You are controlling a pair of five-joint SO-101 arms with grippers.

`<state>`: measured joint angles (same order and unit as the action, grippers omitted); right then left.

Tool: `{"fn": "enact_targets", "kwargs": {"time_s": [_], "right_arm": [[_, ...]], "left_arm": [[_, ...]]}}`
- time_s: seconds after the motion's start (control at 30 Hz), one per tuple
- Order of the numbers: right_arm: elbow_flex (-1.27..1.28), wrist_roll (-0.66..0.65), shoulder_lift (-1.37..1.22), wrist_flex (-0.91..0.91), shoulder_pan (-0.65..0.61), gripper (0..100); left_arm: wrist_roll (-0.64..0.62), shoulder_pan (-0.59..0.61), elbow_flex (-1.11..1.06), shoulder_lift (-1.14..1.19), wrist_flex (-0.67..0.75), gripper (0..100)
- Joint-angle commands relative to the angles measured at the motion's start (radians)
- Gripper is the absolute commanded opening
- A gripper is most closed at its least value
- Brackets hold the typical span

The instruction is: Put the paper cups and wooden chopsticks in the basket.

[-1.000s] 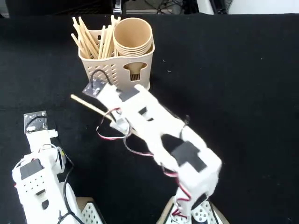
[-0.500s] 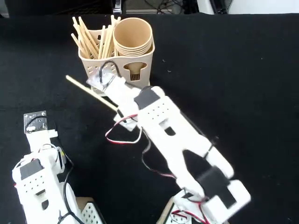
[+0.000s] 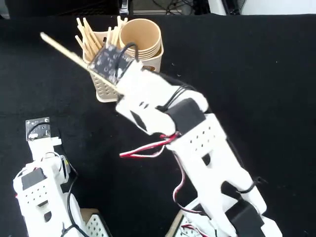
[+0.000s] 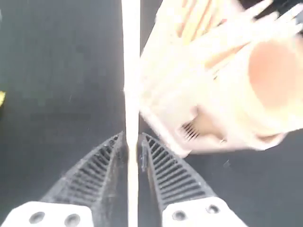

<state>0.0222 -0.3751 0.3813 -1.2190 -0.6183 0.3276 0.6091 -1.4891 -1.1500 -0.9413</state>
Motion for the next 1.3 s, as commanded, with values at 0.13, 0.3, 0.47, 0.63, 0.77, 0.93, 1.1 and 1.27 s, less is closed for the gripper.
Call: {"fn": "enact_targets", "kwargs": {"time_s": [0.13, 0.3, 0.47, 0.63, 0.77, 0.93, 1.1, 1.27], "right_arm": [[-0.122, 0.132, -0.093, 0.381, -0.008, 1.2], [-0.122, 0.13, -0.176, 0.641, -0.008, 1.2], [-0.127, 0.13, -0.24, 0.816, -0.006, 1.2], [-0.127, 0.13, -0.317, 0.927, -0.005, 1.2], [-0.128, 0.132, -0.392, 1.02, 0.028, 1.2], [-0.12, 0.269, -0.473, 1.048, 0.068, 1.2], [-0.101, 0.358, -0.51, 1.045, 0.098, 1.2], [-0.041, 0.351, -0.509, 1.045, 0.086, 1.2]], "left_arm": [[-0.005, -0.012, 0.004, -0.012, 0.017, 18], [-0.005, -0.012, 0.004, -0.012, 0.017, 18], [-0.005, -0.012, 0.004, -0.012, 0.017, 18], [-0.005, -0.012, 0.004, -0.012, 0.017, 18], [-0.005, -0.012, 0.004, -0.012, 0.017, 18], [-0.005, -0.012, 0.004, -0.012, 0.017, 18], [-0.005, -0.012, 0.004, -0.012, 0.017, 18], [-0.005, -0.012, 0.004, -0.012, 0.017, 18]]}}
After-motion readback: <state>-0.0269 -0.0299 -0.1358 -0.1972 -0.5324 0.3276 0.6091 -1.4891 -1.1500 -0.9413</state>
